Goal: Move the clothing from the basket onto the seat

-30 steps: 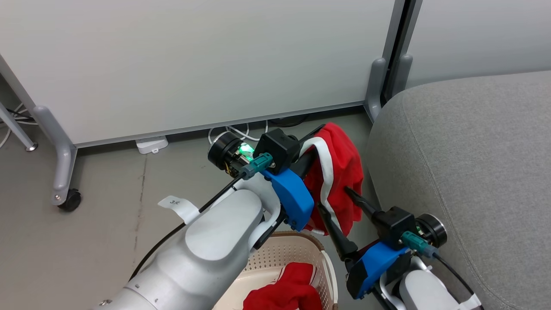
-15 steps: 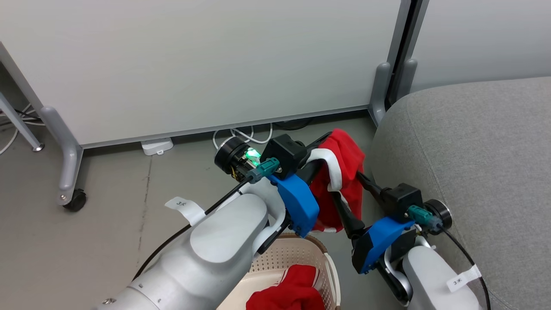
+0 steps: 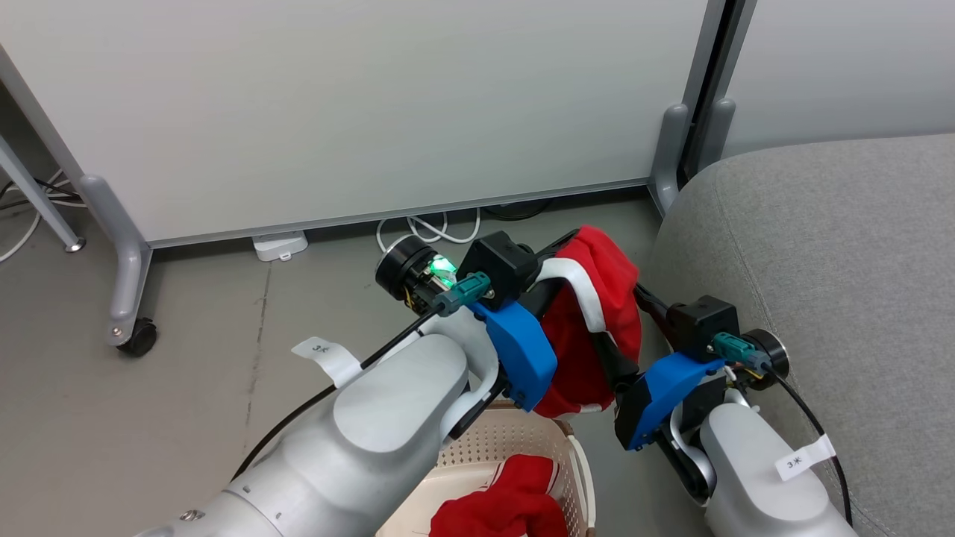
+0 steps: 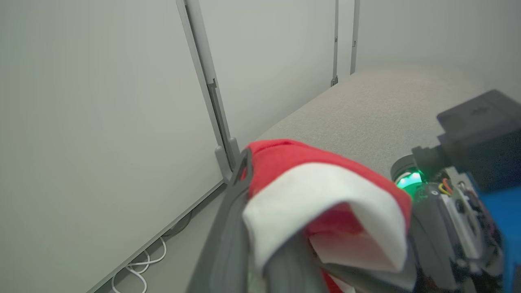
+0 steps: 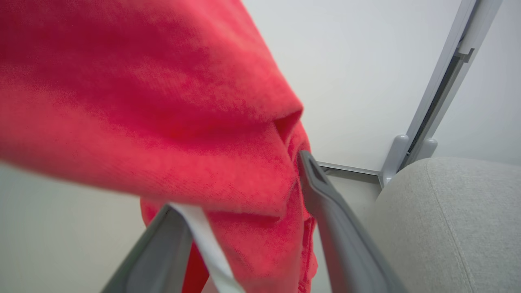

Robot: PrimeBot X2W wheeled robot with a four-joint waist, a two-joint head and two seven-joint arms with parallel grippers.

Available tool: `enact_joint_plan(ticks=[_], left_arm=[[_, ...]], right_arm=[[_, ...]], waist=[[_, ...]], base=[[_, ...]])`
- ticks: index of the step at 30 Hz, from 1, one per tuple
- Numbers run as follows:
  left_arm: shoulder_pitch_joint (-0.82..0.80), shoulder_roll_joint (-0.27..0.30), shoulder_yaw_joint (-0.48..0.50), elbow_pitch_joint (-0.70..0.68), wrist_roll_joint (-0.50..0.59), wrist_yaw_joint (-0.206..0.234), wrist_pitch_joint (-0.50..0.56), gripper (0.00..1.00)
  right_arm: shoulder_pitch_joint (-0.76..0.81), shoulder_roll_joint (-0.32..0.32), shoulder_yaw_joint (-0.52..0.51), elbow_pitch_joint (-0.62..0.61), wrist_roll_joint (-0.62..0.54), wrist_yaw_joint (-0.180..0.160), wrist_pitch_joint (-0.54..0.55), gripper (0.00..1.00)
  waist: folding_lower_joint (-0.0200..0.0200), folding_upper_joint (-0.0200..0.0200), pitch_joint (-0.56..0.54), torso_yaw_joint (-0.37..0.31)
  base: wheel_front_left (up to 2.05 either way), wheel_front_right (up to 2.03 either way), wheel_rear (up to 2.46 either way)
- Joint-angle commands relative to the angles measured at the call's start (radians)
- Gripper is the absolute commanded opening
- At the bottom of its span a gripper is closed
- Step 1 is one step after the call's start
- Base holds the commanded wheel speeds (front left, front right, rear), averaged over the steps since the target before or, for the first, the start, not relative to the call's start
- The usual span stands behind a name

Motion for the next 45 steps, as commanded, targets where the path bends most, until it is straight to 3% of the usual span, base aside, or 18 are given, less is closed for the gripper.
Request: enact_joint_plan(ticks=[1,3,4,6,27,29,38,45], left_arm=[[-0.021,0.000,-0.003,-0.001,-0.004,0.001,-0.008,0.00],[-0.021,0.000,-0.008,-0.002,-0.009,0.003,-0.009,0.00],[-0.022,0.000,-0.011,-0.002,-0.009,0.004,-0.009,0.00],[-0.026,0.000,-0.015,-0.001,-0.014,0.005,-0.010,0.00],[-0.036,0.000,-0.041,0.027,-0.045,0.016,-0.027,0.00],[-0.035,0.000,-0.038,0.027,-0.046,0.021,-0.030,1.00],[0.020,0.005,0.000,0.016,-0.060,0.026,-0.041,1.00],[0.139,0.070,0.121,-0.110,-0.020,0.047,-0.043,1.00]], right_arm=[[-0.019,-0.003,0.010,0.007,0.012,0.000,-0.007,1.00],[-0.025,-0.003,0.022,0.018,0.020,0.000,-0.007,0.94],[-0.029,-0.003,0.027,0.022,0.026,0.000,-0.007,0.45],[-0.031,-0.003,0.035,0.029,0.032,0.000,-0.009,0.00],[-0.034,-0.003,0.066,0.060,0.078,0.000,-0.025,0.00],[-0.033,-0.003,0.065,0.062,0.080,0.000,-0.027,0.00],[-0.034,-0.003,0.056,0.071,0.080,0.000,-0.033,0.00],[-0.024,-0.003,0.025,0.057,0.061,0.000,-0.039,0.00]], waist=[[-0.0001,0.0000,0.000,0.000],[-0.0001,0.0000,0.000,0.000],[-0.0001,0.0000,0.000,0.000],[-0.0001,0.0000,0.000,0.000],[-0.0001,0.0000,-0.009,-0.008],[-0.0001,0.0000,-0.010,-0.008],[-0.0001,0.0000,-0.017,-0.012],[-0.0001,0.0000,-0.020,-0.010]], base=[[0.00,0.00,0.00],[0.00,0.00,0.00],[0.00,0.00,0.00],[0.00,0.00,0.00],[0.00,0.00,0.00],[0.00,0.00,0.00],[0.00,0.00,0.00],[0.00,0.00,0.00]])
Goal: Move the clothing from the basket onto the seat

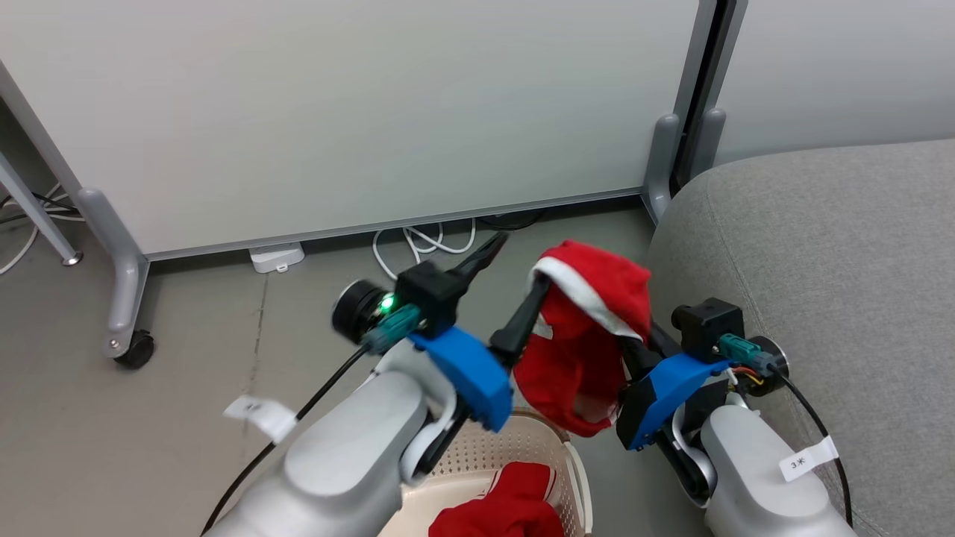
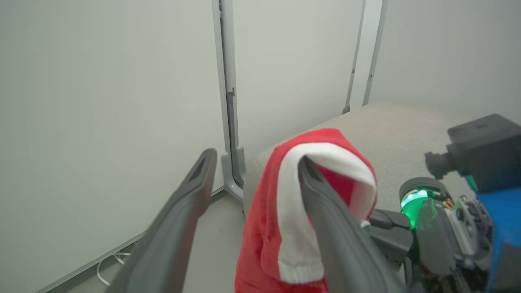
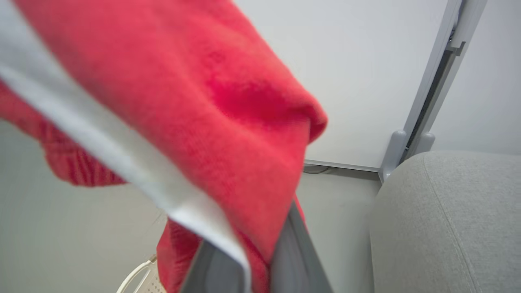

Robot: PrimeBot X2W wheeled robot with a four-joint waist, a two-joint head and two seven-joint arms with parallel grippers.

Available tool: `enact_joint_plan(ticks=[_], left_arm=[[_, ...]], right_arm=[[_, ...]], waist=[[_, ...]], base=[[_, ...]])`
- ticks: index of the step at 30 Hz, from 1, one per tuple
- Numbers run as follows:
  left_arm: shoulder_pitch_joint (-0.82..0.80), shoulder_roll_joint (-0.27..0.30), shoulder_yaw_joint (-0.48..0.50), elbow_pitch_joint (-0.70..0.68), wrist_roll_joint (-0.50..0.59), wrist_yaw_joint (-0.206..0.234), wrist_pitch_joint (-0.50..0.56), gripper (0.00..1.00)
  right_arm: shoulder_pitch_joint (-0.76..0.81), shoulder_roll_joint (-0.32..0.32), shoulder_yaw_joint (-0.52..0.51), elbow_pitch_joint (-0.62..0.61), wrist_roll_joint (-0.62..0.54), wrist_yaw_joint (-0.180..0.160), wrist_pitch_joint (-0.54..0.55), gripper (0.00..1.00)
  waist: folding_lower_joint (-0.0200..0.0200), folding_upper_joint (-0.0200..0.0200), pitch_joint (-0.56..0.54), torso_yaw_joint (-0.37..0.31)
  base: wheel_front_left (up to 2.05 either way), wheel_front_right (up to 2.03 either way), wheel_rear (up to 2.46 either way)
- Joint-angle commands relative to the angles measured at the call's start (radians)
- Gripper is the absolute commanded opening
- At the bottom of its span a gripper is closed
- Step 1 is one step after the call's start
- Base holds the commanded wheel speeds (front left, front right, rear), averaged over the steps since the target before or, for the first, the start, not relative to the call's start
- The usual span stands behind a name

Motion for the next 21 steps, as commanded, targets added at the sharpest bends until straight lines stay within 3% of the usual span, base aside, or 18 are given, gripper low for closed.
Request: enact_joint_plan(ticks=[1,11,21], left_arm=[[0.024,0.014,0.017,-0.016,0.011,0.006,-0.004,1.00],[0.291,0.106,0.211,-0.199,0.106,0.003,-0.004,1.00],[0.489,0.122,0.414,-0.295,0.207,0.004,-0.004,1.00]], right_arm=[[0.001,-0.003,-0.007,-0.006,-0.002,0.000,-0.008,0.00],[0.029,-0.003,-0.088,-0.043,-0.037,0.000,-0.011,0.00],[0.061,-0.002,-0.138,-0.097,-0.061,0.000,0.008,0.00]], waist=[[-0.0001,0.0000,0.000,0.001],[-0.0001,0.0000,0.003,0.005],[-0.0001,0.0000,0.011,-0.009]], base=[[0.00,0.00,0.00],[0.00,0.00,0.00],[0.00,0.00,0.00]])
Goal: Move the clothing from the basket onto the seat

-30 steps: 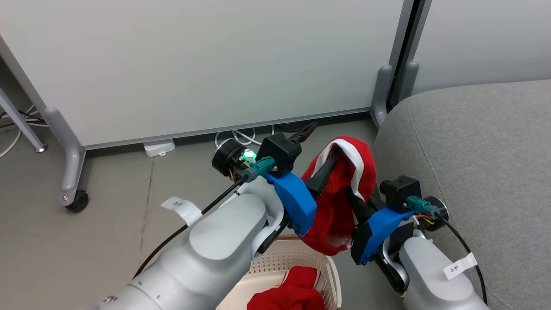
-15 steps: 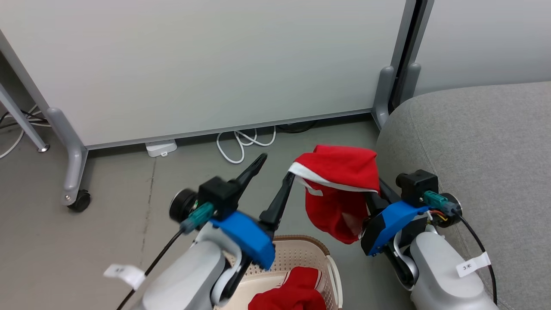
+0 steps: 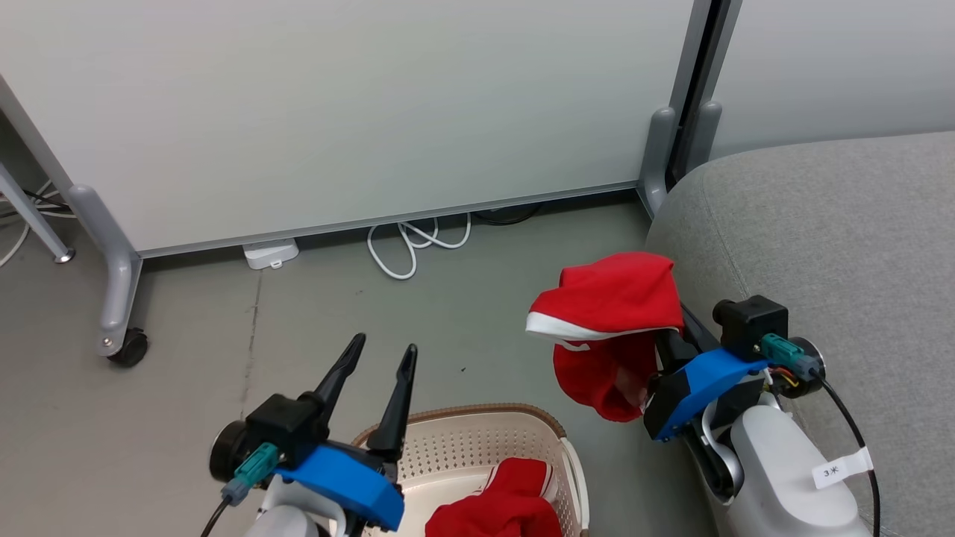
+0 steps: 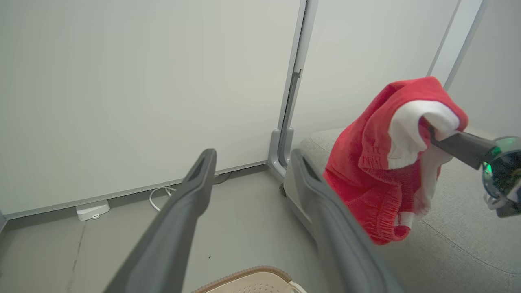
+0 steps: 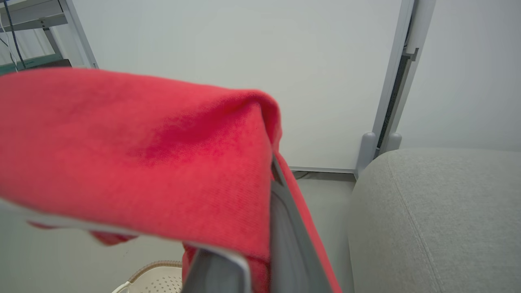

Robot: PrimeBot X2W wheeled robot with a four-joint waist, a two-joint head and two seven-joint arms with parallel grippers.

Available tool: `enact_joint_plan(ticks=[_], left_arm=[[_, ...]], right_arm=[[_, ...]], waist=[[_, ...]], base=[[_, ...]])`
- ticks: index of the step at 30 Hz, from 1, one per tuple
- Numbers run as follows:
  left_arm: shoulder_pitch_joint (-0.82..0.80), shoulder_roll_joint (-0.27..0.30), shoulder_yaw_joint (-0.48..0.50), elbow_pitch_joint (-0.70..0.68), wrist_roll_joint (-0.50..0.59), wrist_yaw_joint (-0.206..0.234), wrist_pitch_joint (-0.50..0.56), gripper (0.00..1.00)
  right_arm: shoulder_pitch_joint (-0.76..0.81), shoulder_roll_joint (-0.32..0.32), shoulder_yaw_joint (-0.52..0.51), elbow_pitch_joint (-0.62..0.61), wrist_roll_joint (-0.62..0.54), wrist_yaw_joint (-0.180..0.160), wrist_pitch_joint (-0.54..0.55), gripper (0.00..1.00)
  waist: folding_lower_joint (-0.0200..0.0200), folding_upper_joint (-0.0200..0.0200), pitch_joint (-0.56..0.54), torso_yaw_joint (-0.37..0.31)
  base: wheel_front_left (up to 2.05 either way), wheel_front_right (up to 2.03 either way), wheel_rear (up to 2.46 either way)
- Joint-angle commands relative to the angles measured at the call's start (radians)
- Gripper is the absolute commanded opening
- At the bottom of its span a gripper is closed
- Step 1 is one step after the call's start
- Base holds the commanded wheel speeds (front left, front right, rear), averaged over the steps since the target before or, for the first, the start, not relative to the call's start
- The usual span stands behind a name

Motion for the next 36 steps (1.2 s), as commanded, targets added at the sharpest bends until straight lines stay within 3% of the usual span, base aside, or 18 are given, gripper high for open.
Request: enact_joint_plan(ticks=[1,17,36], left_arm=[[0.019,0.002,0.018,-0.008,0.014,-0.003,-0.003,1.00],[0.115,-0.051,0.178,-0.022,0.136,-0.046,-0.003,1.00],[0.091,-0.076,0.245,-0.026,0.207,-0.084,-0.003,1.00]], right_arm=[[0.016,-0.002,-0.006,-0.011,-0.006,0.000,0.002,0.00],[0.070,-0.003,-0.039,-0.086,-0.003,0.000,0.033,0.00],[0.080,-0.002,-0.016,-0.148,0.030,0.000,0.041,0.00]], waist=[[0.0000,0.0000,0.000,-0.002],[0.0000,0.0000,0.013,-0.046],[0.0000,0.0000,0.073,-0.302]], base=[[0.00,0.00,0.00],[0.00,0.00,0.00],[0.00,0.00,0.00]])
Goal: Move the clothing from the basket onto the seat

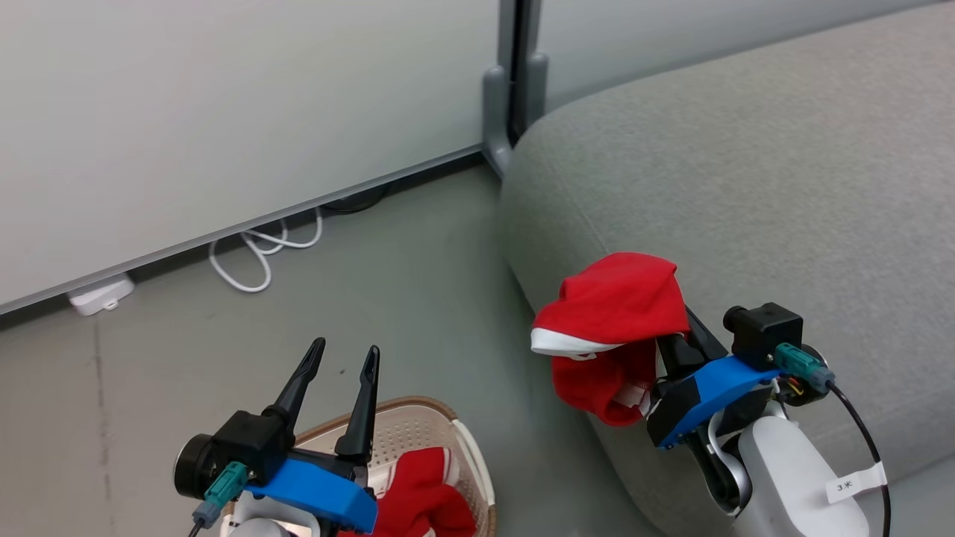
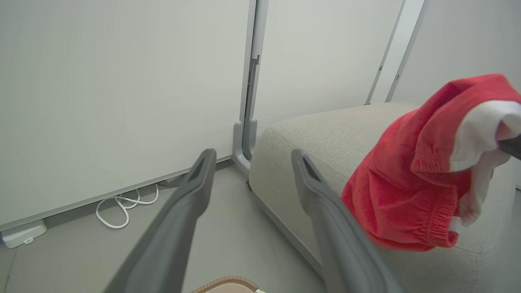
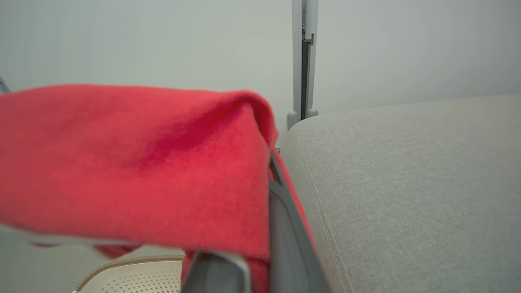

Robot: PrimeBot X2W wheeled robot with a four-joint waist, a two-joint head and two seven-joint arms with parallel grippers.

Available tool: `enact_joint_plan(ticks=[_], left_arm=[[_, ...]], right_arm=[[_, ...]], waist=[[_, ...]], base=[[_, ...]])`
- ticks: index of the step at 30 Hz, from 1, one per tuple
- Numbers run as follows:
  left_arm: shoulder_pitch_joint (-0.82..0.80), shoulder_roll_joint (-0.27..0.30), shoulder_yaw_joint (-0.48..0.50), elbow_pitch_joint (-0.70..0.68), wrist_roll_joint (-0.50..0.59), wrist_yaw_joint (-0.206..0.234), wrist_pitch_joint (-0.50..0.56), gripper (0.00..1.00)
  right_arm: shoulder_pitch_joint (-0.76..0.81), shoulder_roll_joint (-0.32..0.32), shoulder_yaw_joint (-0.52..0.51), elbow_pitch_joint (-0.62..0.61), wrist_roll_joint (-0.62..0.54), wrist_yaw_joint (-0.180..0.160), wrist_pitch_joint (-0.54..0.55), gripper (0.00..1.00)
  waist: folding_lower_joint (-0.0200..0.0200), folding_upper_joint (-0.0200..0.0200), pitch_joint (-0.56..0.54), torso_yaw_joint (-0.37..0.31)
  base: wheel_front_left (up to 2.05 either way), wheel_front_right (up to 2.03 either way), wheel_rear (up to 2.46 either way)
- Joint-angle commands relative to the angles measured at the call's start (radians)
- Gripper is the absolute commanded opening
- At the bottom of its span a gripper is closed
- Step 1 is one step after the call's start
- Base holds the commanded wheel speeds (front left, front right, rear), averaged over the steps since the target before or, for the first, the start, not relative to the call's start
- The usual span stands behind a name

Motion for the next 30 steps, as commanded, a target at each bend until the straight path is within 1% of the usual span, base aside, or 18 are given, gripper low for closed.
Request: enact_joint_plan(ticks=[1,7,12,20,30], left_arm=[[-0.016,0.002,0.003,-0.001,0.009,-0.006,-0.003,1.00],[-0.023,-0.002,0.012,-0.007,0.026,-0.011,-0.003,1.00],[-0.020,-0.002,0.014,-0.007,0.033,-0.014,-0.003,1.00],[-0.014,-0.005,0.019,-0.006,0.042,-0.016,-0.003,1.00],[-0.035,0.005,0.006,-0.011,0.053,-0.021,-0.003,1.00]], right_arm=[[0.007,-0.002,-0.002,-0.008,0.001,0.000,-0.005,0.00],[0.018,-0.002,-0.008,-0.020,-0.009,0.000,-0.006,0.00],[0.020,-0.002,-0.019,-0.025,-0.005,0.000,-0.010,0.00],[0.019,-0.002,-0.025,-0.022,0.002,0.000,-0.010,0.00],[-0.042,-0.002,-0.047,-0.016,0.020,0.000,-0.016,0.00]], waist=[[0.0000,-0.0001,0.018,-0.047],[0.0000,-0.0001,0.031,-0.108],[0.0000,-0.0001,0.039,-0.137],[0.0000,-0.0001,0.041,-0.148],[0.0000,-0.0001,0.076,-0.119]], base=[[0.00,0.00,0.00],[0.00,0.00,0.00],[0.00,0.00,0.00],[0.00,0.00,0.00],[0.00,0.00,0.00]])
